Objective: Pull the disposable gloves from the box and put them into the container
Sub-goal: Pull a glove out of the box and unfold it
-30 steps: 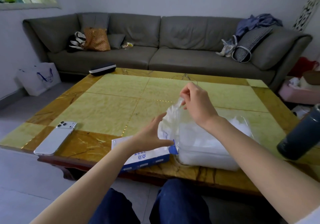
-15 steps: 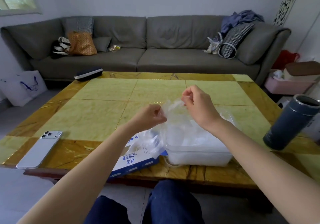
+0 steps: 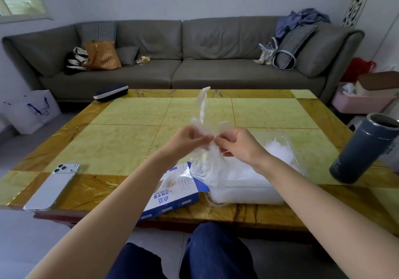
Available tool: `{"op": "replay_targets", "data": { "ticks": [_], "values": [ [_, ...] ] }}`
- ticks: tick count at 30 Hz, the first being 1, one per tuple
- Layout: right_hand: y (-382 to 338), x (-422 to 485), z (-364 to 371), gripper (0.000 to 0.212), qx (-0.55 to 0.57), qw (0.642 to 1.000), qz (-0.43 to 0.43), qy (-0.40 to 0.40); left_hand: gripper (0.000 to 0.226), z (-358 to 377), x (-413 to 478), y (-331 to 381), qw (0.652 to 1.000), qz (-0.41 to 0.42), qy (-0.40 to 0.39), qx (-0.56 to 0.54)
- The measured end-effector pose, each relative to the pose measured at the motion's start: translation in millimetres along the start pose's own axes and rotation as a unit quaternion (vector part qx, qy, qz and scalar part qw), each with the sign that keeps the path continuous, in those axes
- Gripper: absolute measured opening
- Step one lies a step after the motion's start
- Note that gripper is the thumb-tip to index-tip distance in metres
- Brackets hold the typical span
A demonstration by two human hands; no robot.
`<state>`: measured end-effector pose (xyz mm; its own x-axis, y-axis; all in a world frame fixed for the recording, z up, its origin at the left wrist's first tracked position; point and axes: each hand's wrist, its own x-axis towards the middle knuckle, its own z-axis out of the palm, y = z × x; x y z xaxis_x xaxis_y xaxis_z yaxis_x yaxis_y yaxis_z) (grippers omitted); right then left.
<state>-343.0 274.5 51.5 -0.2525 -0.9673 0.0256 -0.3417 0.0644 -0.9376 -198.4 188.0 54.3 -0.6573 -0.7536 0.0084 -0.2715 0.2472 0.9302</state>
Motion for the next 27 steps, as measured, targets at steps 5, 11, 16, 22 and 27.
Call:
{"op": "replay_targets", "data": {
  "ticks": [5, 11, 16, 22, 27],
  "values": [
    [9, 2, -8, 0.012, 0.001, 0.998, 0.031, 0.05, 0.03, -6, 2, -8, 0.999, -0.009, 0.033, -0.002],
    [20, 2, -16, 0.027, -0.022, 0.994, 0.064, 0.08, 0.012, -20, 1, -13, 0.999, -0.04, 0.007, 0.03],
    [32, 4, -21, 0.015, 0.01, 0.99, 0.101, 0.098, 0.015, -18, 0, -14, 0.997, -0.078, -0.012, 0.018],
    [36, 1, -22, 0.014, 0.041, 0.984, 0.107, 0.138, 0.027, 1, -8, -22, 0.991, -0.045, 0.083, 0.099],
    [31, 3, -28, 0.013, 0.066, 0.979, 0.112, 0.155, 0.071, 26, -25, -3, 0.951, 0.1, -0.003, 0.293]
  ]
}}
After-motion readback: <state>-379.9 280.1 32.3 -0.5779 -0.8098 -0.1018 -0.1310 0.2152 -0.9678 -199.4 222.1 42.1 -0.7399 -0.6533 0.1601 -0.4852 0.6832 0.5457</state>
